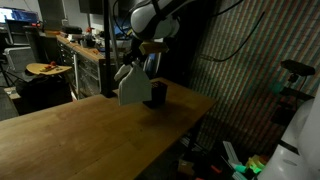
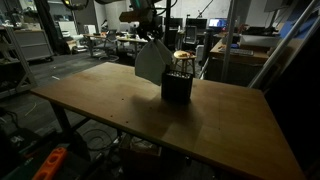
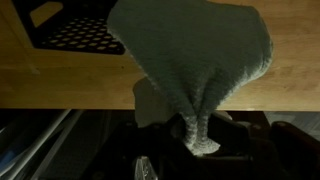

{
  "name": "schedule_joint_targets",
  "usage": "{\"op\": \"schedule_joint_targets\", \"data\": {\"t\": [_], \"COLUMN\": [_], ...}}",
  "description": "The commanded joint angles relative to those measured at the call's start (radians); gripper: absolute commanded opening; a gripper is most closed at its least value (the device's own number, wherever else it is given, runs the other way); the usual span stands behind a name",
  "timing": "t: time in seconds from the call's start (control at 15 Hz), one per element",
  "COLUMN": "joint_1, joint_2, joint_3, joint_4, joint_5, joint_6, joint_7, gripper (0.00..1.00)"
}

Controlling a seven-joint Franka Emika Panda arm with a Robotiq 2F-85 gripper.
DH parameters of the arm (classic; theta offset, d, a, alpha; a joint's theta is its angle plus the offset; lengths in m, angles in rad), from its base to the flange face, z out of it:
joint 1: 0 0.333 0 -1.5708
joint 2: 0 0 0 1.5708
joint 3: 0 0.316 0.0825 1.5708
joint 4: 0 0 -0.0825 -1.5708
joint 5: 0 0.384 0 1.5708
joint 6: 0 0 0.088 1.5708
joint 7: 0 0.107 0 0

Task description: Put the towel on the table into the box

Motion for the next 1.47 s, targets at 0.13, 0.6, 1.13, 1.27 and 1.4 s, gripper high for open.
{"op": "schedule_joint_targets", "data": {"t": [0.13,0.6,1.13,1.27,1.4], "joint_1": [-0.032,-0.066,-0.081,-0.084,-0.086], "joint_2": [-0.035,-0.02,0.044,0.077,0.116], "joint_3": [-0.045,-0.091,-0.11,-0.115,-0.123], "joint_4": [0.002,0.002,0.004,0.004,0.005], "joint_5": [-0.086,-0.149,-0.167,-0.158,-0.154], "joint_6": [-0.007,0.031,0.054,0.073,0.097], "joint_7": [0.095,0.174,0.201,0.19,0.179], "gripper": [0.14,0.14,0.14,0.14,0.14]}}
